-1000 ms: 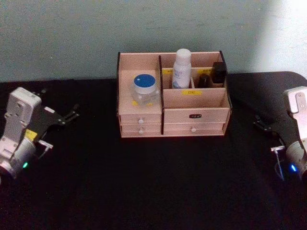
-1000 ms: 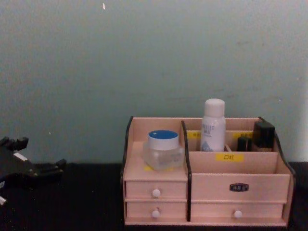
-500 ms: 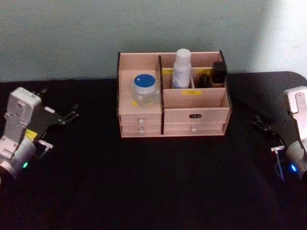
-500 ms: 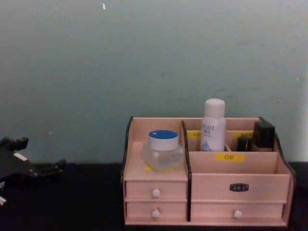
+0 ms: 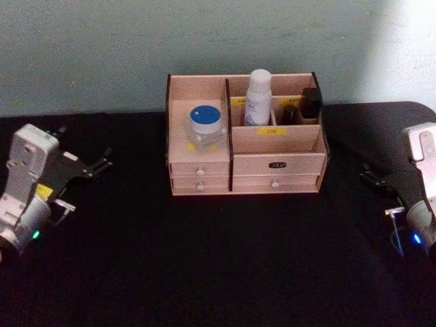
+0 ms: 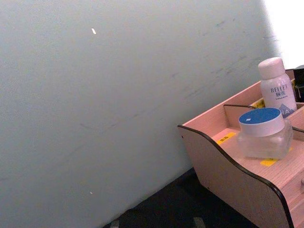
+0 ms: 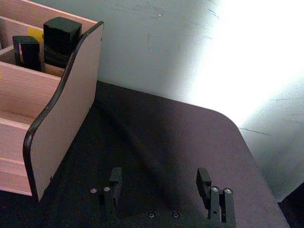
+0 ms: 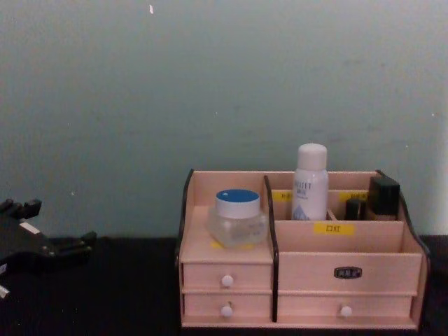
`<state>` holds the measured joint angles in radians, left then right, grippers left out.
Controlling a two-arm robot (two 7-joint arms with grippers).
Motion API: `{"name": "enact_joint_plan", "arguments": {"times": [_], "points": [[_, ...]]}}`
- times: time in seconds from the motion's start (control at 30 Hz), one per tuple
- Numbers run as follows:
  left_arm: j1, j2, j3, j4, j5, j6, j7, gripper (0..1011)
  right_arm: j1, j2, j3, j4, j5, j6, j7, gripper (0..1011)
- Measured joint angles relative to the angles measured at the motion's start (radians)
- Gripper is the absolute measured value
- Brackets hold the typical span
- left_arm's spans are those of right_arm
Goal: Pick up the facial cleanser and watermelon frost from the table and place them into the tiered storage box.
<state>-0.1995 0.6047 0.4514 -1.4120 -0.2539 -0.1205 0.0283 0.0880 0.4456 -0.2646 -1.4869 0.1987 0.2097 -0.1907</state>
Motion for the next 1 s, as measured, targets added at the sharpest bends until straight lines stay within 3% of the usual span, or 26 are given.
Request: {"name": "enact_joint_plan", "arguments": {"times": [1.0], "points": [[0.000,0.000,0.000,0.000,0.000,0.000,0.000,1001,0.000,0.000,0.000,0.000,0.000,0.000,0.000,1003]]}}
